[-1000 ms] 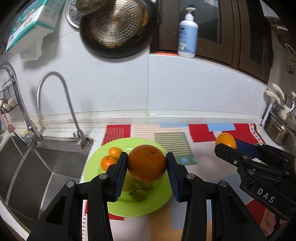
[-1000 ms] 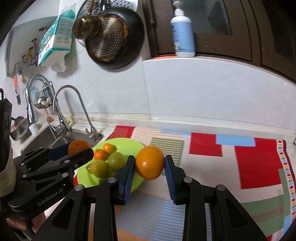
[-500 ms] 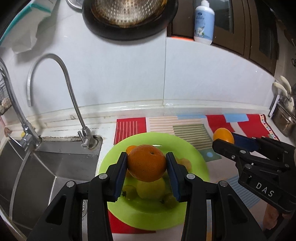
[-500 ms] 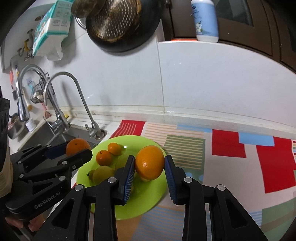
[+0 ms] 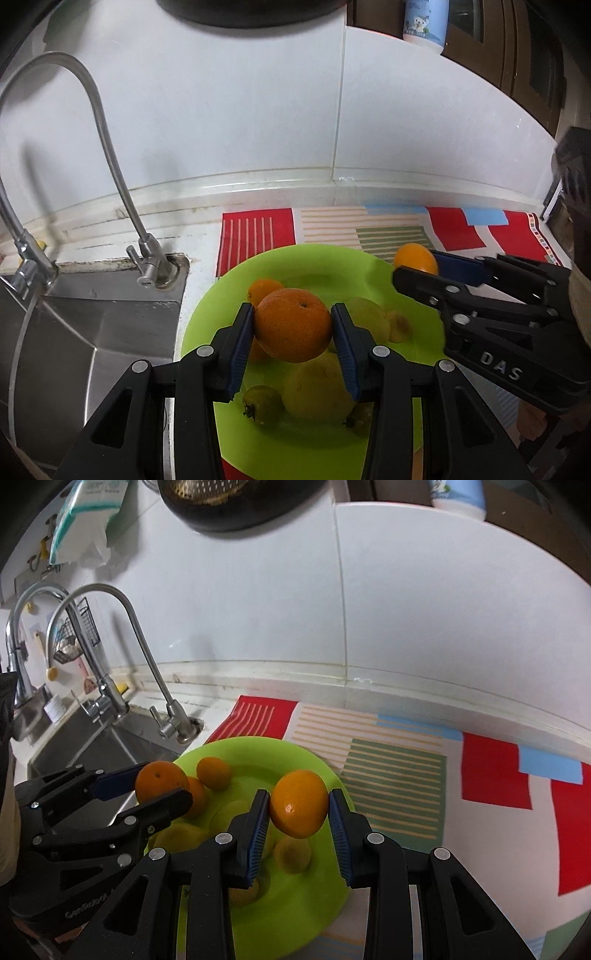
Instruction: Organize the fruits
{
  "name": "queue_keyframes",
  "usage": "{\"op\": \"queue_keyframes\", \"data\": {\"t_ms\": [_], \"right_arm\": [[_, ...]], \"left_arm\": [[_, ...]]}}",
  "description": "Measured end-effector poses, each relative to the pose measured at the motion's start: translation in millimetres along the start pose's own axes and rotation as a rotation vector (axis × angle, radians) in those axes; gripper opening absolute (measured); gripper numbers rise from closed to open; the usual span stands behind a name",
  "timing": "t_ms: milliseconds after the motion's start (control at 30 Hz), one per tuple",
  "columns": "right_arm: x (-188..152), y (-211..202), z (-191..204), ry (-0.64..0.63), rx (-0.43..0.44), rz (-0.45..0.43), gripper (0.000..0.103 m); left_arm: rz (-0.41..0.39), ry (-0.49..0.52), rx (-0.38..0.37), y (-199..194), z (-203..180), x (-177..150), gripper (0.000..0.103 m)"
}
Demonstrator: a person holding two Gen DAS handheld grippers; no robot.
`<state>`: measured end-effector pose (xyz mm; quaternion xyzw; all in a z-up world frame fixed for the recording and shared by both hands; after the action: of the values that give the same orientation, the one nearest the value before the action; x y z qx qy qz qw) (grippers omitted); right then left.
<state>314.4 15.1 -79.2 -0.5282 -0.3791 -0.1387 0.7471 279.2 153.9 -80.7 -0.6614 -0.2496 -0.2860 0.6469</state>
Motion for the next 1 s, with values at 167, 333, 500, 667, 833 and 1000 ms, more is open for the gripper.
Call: {"op": "queue_keyframes", "data": {"t_ms": [167,333,500,667,833,1000], "right_arm": [[4,13,0,-0.014,0.018,0.007,0.034],[5,10,1,-0.025,0.003,-0.009,0.046],[-1,-6,2,-0.028,-0.032,-0.026,0.046],[-9,-34,1,0.015,-0.082,-0.070,0.055],[-21,-69,3,0.043,-0.176,-0.123,0.068],[-35,-107,8,0.060,-0.252,-0.162,0.077]], "left_arm": [[-0.014,0.002,0.023,-3,1,2,0.058],[-0.036,-0.021,0.056,-14,6,4,0.061],[-0.059,-0.037,0.078,-29,9,2,0.065],[-0.091,-0.022,0.087,-50,6,-4,0.071],[-0.128,-0.007,0.075,-74,2,-10,0.074],[-0.171,0.023,0.062,-100,-7,-17,0.083]]}}
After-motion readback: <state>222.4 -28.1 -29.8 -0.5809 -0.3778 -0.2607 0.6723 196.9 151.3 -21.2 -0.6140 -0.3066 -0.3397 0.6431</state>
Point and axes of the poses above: each gripper's, at about its wrist camera, not at the fingertips, and y roughly the way its jaws point, z to its left, x to its top, the point moved 1 cm from there along y, roughly the way its jaws point, and after that the axes turned 3 degrees about x, right-handed, at the moved point
